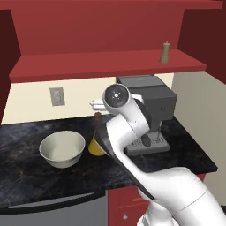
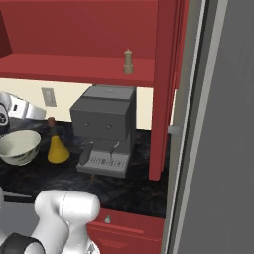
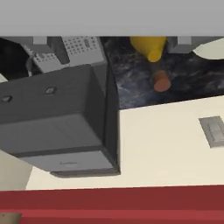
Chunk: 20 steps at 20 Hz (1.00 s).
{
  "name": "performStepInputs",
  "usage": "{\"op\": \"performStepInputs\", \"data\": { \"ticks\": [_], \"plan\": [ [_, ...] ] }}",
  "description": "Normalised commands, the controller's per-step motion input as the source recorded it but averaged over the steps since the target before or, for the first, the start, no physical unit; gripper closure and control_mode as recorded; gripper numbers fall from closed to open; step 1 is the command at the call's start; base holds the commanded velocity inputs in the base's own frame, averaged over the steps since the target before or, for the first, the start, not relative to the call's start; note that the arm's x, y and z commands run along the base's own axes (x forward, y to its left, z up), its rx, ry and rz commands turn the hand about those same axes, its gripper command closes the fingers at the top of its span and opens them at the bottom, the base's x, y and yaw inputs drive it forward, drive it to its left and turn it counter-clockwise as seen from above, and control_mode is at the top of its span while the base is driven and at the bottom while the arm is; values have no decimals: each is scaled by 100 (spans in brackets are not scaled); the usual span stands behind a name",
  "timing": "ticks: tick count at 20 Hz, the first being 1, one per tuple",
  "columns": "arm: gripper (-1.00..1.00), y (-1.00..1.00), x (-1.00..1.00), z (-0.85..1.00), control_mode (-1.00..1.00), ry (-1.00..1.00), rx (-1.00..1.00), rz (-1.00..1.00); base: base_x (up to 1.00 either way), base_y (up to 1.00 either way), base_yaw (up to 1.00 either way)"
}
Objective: Retrieve the bottle and the shaker from the cabinet and place them next to the mixing bowl on the counter. Then add garlic from the fridge to the mixing bowl.
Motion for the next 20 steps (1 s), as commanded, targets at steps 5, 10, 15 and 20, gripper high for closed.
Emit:
{"op": "performStepInputs", "data": {
  "ticks": [5, 10, 15, 20],
  "plan": [
    [-100, -67, -44, 91, -100, 0, 11, 1, 0, 0, 0],
    [-100, -79, -11, 45, -100, 1, 0, -19, 0, 0, 0],
    [-100, -100, 42, 47, -100, 1, 0, -32, 0, 0, 0],
    [-100, -82, 45, 26, -100, -4, 0, -3, 0, 0, 0]
  ]
}}
